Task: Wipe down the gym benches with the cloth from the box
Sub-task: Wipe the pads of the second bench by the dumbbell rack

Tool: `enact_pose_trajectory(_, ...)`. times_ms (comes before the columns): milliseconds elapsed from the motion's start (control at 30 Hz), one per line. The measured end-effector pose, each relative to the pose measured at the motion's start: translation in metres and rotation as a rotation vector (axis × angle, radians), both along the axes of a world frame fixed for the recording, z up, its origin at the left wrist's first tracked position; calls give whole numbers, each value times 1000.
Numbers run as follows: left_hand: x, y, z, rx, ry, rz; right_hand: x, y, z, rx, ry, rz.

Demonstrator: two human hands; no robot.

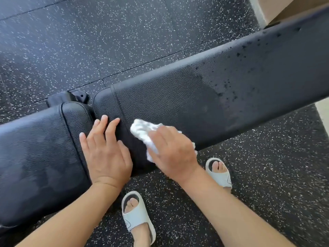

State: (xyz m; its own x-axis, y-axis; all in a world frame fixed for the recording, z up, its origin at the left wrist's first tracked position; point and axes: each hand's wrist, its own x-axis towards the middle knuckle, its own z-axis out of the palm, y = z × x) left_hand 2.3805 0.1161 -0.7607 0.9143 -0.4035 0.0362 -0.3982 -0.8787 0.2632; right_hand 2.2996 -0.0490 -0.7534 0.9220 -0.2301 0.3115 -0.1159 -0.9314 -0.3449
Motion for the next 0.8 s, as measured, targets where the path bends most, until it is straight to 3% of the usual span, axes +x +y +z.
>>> enact_pose_trajectory(133, 0, 0, -2, -11, -18, 8, 20, -117, 5, 21, 53, -341)
enact_pose_trajectory(200, 0, 1, -4, -3, -17, 5, 41, -141, 5, 44, 76, -400)
enact_pose_trajectory(533, 1, -1, 4, 26, 39, 13, 110, 7, 9, 57, 63, 32)
enact_pose_trajectory(667, 4, -9, 17, -8, 73, 28, 105, -45, 13, 6, 30, 187)
enact_pose_trajectory(800, 14, -26, 29, -95, 99, 68, 116, -163, 9, -7, 31, -42)
